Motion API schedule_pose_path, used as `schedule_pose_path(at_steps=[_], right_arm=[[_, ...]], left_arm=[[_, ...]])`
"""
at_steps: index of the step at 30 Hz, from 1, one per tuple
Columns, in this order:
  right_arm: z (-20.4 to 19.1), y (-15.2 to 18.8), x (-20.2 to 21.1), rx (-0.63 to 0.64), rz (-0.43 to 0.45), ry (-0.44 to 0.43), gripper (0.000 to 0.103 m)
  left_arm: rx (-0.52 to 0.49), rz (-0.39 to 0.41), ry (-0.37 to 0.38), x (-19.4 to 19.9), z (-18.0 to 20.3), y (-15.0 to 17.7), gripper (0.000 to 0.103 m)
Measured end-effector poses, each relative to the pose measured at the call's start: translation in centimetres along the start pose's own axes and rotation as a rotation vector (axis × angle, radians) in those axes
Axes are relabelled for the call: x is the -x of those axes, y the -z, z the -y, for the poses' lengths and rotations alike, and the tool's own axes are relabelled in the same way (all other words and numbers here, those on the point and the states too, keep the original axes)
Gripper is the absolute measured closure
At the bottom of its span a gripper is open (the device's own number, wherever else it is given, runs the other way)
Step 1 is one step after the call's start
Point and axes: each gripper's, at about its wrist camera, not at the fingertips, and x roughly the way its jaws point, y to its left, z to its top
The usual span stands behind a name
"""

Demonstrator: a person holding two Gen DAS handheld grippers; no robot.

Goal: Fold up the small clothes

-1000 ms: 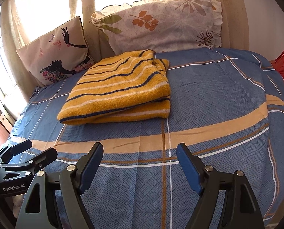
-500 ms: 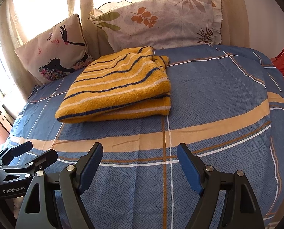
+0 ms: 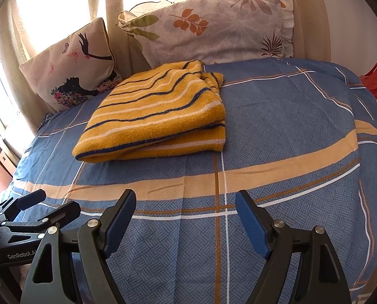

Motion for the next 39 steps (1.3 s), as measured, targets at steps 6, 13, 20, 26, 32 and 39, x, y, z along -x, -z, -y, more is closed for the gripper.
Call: schedule_pose_path(at_steps=[6, 13, 20, 26, 32, 39], right_arm=[[-0.1, 0.1, 0.1, 0.007, 0.006, 0.002, 0.018], [0.2, 0.1, 0.5, 0.006, 0.016, 0.004, 0.018], [0.2, 0.1, 0.5, 0.009, 0.017, 0.005, 0.018], [0.0, 0.2, 0.2, 0.016, 0.009, 0.001, 0.018], [-0.5, -0.1, -0.1, 0.034, 0.01, 0.011, 0.018], [-0.5, -0.7, -0.4, 0.041, 0.019, 0.04, 0.018]], left_arm=[[0.004, -0.007, 0.007, 0.0, 0.0, 0.1, 0.0], [-0.006, -0.019, 0.01, -0.2, 0.4, 0.1, 0.0], [-0.003, -0.027, 0.011, -0.3, 0.4, -0.1, 0.0], [0.006, -0.042, 0.018, -0.9, 0.2, -0.2, 0.0], [0.006, -0.048, 0.025, -1.3, 0.1, -0.6, 0.0], [0.014, -0.045, 0.023, -1.6, -0.2, -1.1, 0.0]])
